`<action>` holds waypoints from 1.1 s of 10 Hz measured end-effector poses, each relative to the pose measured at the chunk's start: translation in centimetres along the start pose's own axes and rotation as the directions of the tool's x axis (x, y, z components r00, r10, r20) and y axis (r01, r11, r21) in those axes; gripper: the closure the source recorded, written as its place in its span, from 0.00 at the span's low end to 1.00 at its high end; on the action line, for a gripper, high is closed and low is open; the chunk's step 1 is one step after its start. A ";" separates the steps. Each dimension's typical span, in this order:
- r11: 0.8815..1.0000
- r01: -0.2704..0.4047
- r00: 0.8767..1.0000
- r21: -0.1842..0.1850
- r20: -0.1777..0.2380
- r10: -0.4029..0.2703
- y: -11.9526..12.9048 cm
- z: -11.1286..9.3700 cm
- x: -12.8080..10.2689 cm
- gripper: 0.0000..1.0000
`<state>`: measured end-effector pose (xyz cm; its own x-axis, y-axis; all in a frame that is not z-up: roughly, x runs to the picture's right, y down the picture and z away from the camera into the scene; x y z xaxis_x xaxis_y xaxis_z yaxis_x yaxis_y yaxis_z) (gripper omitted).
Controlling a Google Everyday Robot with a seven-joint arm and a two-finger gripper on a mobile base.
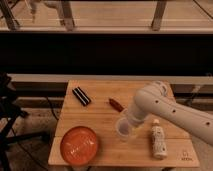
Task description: Pick up the ceramic cup
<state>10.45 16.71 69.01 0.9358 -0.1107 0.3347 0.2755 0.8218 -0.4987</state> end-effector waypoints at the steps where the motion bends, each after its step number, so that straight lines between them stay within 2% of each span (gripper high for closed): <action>1: 1.000 0.019 1.000 0.015 0.000 -0.019 -0.1 -0.2 -0.4 0.20; 5: 0.988 0.133 0.991 0.077 -0.010 -0.133 -1.2 -0.6 -2.7 0.20; 7: 0.982 0.164 0.986 0.096 -0.016 -0.163 -1.9 -0.8 -3.4 0.20; 11: 0.971 0.214 0.977 0.107 -0.035 -0.211 -4.6 -1.4 -3.9 0.20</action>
<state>5.84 12.62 68.87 0.8636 -0.3010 0.4045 0.4439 0.8342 -0.3271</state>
